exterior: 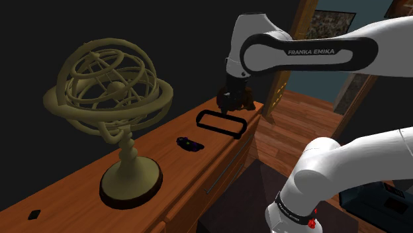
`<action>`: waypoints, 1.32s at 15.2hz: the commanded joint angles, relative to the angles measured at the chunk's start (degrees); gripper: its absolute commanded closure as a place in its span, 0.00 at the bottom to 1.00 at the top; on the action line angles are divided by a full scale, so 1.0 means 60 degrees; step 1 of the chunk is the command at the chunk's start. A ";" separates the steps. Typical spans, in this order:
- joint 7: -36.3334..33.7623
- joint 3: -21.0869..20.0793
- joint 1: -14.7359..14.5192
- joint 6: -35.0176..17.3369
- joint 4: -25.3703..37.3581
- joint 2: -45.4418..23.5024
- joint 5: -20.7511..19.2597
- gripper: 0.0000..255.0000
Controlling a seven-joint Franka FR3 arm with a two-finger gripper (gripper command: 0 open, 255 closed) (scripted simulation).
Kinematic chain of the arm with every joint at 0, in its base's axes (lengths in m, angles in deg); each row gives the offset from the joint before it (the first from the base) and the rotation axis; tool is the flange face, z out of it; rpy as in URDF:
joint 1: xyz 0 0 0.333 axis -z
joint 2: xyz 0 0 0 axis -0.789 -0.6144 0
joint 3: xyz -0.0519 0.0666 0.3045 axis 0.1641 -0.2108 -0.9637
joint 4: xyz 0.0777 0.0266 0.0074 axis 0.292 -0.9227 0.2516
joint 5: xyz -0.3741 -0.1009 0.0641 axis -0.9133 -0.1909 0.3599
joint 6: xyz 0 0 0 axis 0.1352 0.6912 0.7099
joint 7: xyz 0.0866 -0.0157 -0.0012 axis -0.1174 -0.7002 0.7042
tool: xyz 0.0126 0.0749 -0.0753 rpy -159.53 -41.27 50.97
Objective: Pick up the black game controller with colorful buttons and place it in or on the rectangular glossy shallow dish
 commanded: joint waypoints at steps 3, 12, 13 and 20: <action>-0.0463 -0.0341 -0.0058 -0.1519 -0.0374 -0.0984 0.0089 0.00; -0.1642 -0.1121 0.0050 -0.4715 -0.0380 -0.3882 -0.0243 0.00; -0.1812 -0.1212 0.0086 -0.5034 -0.0301 -0.4254 -0.0352 0.00; -0.3064 -0.1610 0.0288 -0.6686 0.0412 -0.6541 -0.1464 0.00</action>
